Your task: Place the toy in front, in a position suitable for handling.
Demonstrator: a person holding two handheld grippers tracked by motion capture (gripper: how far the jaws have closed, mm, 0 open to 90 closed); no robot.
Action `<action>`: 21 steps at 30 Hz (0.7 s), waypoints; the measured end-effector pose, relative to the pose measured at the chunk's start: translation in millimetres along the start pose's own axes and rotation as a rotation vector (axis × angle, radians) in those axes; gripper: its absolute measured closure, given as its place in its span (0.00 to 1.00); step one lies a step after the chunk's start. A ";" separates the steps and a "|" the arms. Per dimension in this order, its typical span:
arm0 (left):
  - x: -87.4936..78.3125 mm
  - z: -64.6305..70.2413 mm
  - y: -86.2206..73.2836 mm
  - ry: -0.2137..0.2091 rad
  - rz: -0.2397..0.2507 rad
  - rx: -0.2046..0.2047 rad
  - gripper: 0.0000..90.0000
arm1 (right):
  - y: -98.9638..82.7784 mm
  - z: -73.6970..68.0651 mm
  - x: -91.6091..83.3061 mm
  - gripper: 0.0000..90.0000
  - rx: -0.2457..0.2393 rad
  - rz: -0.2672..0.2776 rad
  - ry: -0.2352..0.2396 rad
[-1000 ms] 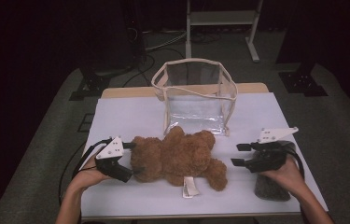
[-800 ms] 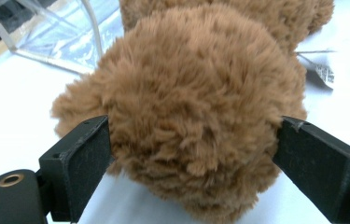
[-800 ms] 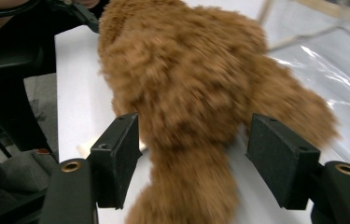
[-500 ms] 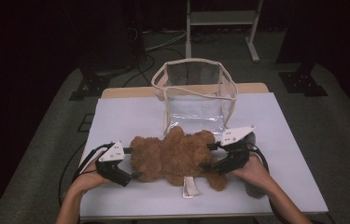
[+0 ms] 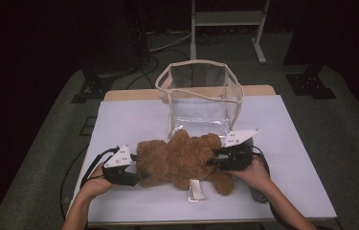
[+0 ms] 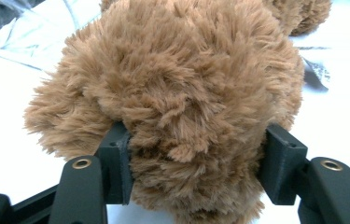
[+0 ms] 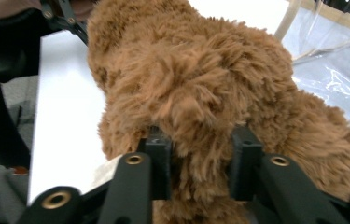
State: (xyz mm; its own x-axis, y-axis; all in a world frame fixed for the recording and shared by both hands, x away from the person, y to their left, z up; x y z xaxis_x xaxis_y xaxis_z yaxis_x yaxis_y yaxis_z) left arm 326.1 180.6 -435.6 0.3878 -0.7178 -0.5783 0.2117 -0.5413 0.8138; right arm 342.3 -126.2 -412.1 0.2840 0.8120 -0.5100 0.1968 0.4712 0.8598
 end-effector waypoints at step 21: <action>52.1 43.4 42.5 -0.173 -0.060 0.024 0.37 | -34.6 5.1 -87.5 0.66 0.135 0.006 -0.015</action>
Point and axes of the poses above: each handheld gripper's, and its own axes: x roughly forward along the jaws, y roughly out of its top, z roughly to its right, the point moved 5 cm from there along x, roughly forward along the jaws, and after that the axes turned 5 degrees about -x, right-handed, at the moved point
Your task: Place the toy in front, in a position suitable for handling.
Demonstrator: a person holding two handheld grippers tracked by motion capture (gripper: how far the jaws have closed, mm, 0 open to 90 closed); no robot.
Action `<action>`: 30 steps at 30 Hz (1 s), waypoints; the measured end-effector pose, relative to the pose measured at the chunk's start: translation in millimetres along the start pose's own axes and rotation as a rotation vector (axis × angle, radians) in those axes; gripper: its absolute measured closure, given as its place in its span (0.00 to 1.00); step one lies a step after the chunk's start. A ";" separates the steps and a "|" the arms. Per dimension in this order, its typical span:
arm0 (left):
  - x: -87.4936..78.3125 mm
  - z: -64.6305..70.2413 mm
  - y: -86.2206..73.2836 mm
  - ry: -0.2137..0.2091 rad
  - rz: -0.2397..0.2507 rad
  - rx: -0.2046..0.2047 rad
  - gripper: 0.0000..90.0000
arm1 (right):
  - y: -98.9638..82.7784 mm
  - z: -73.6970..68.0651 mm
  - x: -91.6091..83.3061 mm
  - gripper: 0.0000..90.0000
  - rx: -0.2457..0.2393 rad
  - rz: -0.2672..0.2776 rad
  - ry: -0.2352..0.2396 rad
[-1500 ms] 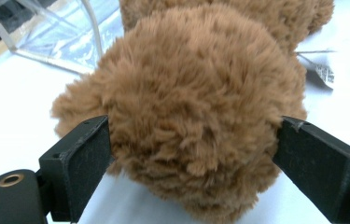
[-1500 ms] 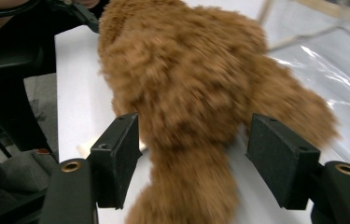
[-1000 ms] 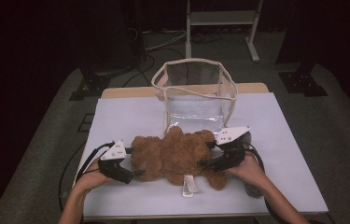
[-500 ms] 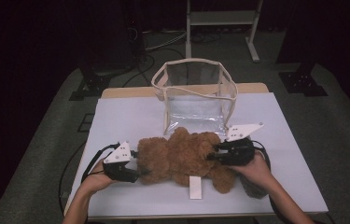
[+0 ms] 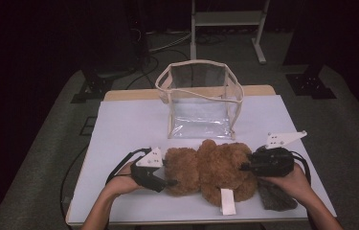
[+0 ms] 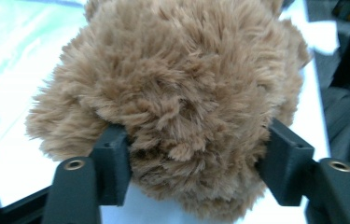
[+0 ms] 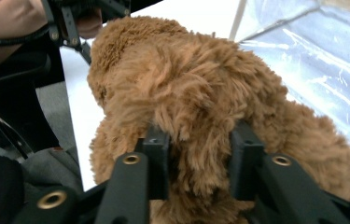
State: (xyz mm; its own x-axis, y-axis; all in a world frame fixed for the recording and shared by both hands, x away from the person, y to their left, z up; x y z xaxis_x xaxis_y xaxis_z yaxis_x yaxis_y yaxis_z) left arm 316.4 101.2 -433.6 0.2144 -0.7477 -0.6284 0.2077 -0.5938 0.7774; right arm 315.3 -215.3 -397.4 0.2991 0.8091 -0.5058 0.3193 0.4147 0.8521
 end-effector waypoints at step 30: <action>-12.9 -1.0 -2.7 0.041 0.032 0.028 0.23 | -22.4 33.6 -73.3 0.47 0.034 -0.080 -0.136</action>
Point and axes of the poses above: each handheld gripper's, and its own axes: x roughly forward along the jaws, y roughly out of its top, z roughly to its right, the point moved 5 cm from there along x, roughly forward along the jaws, and after that the axes turned 5 degrees about -x, right-handed, at the moved point
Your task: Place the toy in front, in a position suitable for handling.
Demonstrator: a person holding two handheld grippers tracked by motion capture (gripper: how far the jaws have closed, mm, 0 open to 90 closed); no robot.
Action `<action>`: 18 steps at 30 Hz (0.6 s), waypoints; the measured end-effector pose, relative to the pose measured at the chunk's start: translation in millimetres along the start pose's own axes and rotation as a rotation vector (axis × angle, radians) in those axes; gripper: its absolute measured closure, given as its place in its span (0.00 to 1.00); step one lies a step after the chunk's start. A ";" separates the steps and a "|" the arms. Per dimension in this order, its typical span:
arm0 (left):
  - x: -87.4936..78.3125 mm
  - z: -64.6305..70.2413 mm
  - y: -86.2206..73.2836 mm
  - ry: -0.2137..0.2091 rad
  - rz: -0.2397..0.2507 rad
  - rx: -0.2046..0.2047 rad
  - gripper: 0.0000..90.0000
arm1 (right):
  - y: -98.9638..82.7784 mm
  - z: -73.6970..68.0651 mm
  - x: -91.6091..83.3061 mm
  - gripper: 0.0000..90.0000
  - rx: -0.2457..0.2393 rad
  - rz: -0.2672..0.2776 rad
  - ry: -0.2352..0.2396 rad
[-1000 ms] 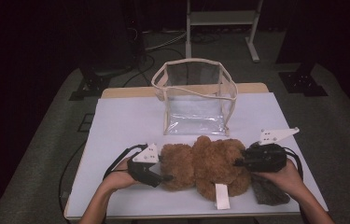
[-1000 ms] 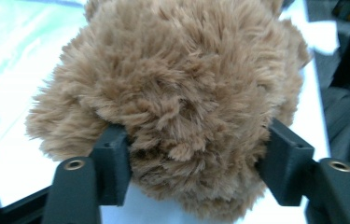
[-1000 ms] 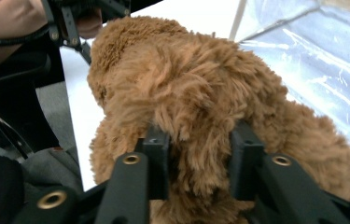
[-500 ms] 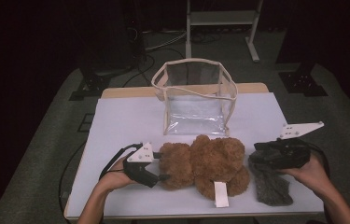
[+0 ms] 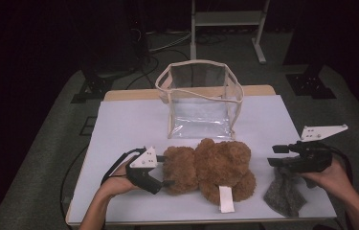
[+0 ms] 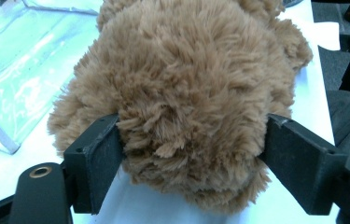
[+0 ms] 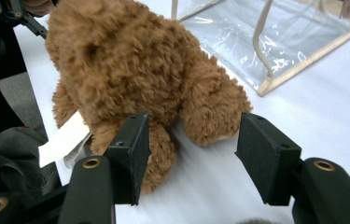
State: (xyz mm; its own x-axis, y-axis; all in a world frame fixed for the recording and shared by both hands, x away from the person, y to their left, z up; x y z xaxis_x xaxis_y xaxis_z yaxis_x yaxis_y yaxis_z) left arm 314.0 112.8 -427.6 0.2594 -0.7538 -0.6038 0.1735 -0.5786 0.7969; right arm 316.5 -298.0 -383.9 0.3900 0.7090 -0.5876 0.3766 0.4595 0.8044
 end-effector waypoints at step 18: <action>1.6 0.4 4.2 -0.002 0.002 0.018 0.21 | -1.3 -9.2 2.0 0.50 -0.045 -0.007 0.018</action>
Point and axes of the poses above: each handheld gripper's, and its own axes: x roughly forward along the jaws, y roughly out of its top, z roughly to its right, the point moved 5 cm from there along x, roughly forward along the jaws, and after that the axes turned 5 degrees about -x, right-handed, at the moved point
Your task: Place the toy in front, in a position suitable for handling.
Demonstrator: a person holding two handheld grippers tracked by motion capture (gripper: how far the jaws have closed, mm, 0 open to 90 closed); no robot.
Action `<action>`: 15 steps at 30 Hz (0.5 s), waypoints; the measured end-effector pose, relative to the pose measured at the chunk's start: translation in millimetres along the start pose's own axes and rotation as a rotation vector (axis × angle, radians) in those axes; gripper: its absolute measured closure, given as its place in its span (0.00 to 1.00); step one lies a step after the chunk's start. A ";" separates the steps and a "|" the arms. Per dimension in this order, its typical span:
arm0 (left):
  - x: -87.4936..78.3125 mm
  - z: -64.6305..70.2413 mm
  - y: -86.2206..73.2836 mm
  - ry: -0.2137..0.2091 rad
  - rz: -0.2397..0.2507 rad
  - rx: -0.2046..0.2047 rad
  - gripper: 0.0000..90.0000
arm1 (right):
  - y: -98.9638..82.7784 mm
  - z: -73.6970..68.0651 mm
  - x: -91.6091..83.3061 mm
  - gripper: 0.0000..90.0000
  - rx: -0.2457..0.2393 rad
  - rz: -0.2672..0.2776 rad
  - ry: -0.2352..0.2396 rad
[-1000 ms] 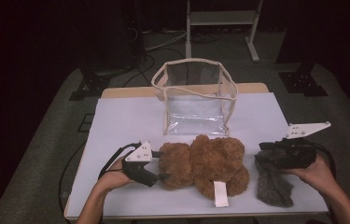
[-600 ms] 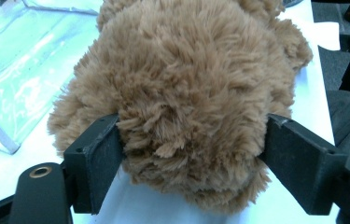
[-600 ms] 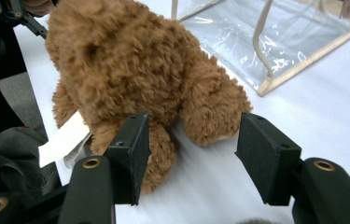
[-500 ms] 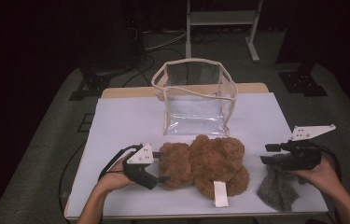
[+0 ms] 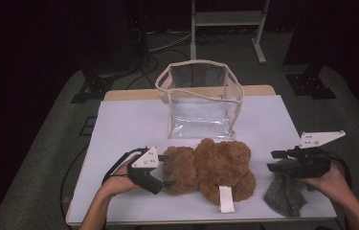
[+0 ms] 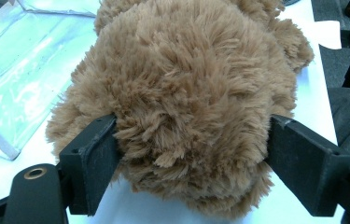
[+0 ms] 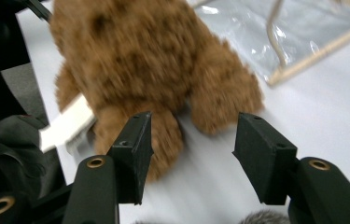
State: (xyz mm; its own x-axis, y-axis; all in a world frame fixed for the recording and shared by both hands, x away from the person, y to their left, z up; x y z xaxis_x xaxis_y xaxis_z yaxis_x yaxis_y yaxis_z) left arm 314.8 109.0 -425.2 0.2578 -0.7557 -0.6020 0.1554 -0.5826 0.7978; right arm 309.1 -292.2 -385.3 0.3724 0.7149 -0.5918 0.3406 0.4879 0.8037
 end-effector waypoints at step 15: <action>-6.4 -0.7 -2.0 -0.003 0.003 0.009 0.21 | 58.2 5.4 5.3 0.53 -0.003 0.039 0.049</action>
State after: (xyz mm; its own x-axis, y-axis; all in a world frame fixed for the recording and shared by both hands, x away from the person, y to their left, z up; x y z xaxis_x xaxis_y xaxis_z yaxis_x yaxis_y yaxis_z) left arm 313.6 115.3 -422.9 0.2549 -0.7585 -0.5998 0.1464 -0.5828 0.7993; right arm 335.5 -262.7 -341.9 0.3430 0.7571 -0.5561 0.3235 0.4605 0.8266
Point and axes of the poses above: each handheld gripper's, and its own axes: x roughly forward along the jaws, y roughly out of its top, z roughly to its right, the point moved 5 cm from there along x, roughly forward along the jaws, and after that the axes turned 5 degrees about -x, right-handed, at the moved point
